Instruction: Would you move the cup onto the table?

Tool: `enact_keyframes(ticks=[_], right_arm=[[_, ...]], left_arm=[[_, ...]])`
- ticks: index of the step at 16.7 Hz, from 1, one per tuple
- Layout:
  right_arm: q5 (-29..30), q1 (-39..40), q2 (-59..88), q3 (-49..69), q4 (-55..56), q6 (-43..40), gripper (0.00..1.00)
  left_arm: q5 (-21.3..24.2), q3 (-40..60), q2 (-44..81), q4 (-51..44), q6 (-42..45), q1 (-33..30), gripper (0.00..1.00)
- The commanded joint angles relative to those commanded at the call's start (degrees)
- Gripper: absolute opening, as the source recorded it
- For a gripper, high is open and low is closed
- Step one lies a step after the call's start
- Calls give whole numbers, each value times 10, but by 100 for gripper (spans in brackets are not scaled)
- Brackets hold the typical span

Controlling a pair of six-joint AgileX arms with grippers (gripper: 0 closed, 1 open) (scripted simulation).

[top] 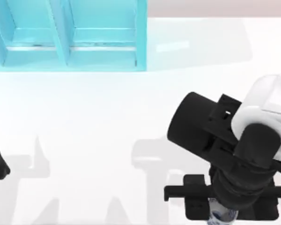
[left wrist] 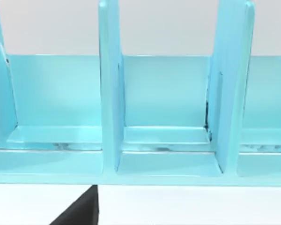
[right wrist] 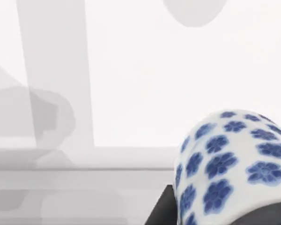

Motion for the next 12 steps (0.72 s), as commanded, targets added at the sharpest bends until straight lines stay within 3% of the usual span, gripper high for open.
enact_keyframes(ticks=[6, 11, 12], right_arm=[[0, 2, 19, -85, 105, 1, 0], [0, 2, 20, -93, 115, 1, 0], [0, 2, 20, -93, 115, 1, 8]], left_arm=[[0, 0, 0, 0, 0, 0, 100], [0, 0, 0, 0, 0, 0, 100], [0, 0, 0, 0, 0, 0, 100]])
